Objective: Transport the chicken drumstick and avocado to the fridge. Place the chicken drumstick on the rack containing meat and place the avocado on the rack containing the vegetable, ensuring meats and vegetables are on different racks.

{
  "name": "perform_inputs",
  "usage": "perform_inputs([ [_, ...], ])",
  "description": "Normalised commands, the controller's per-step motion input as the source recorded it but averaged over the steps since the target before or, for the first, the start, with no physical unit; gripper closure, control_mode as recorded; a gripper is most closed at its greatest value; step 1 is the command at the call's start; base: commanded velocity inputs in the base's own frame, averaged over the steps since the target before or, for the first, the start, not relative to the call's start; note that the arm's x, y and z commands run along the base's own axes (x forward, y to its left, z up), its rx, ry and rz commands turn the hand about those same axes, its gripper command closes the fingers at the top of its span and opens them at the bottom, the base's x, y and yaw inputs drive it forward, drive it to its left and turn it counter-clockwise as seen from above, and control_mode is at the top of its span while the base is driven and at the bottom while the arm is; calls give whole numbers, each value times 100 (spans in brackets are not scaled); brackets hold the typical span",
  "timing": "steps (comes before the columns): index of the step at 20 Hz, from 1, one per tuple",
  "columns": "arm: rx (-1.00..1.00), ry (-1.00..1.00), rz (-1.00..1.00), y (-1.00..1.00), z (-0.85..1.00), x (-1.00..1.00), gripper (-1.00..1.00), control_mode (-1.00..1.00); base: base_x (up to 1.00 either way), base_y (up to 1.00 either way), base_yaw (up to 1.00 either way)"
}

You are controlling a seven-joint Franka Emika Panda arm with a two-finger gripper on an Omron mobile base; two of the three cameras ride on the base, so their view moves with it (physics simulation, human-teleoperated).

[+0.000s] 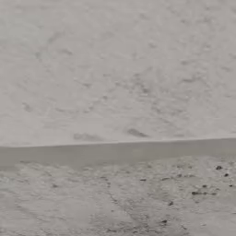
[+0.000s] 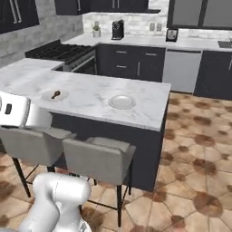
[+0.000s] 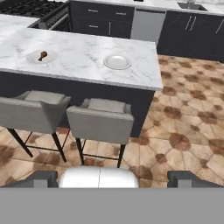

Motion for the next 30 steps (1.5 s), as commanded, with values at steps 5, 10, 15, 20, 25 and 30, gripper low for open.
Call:
perform_inputs([
  [5, 0, 0, 0, 0, 0, 0, -100, 100, -93, 100, -32],
  [10, 0, 0, 0, 0, 0, 0, -100, 100, -13, 100, -25],
  [15, 0, 0, 0, 0, 0, 0, -100, 100, 70, 100, -17],
  [20, 0, 0, 0, 0, 0, 0, -100, 100, 100, 100, -9],
  [25, 0, 0, 0, 0, 0, 0, -100, 100, 100, 75, -2],
  [30, 0, 0, 0, 0, 0, 0, -100, 100, 100, -6, 3],
])
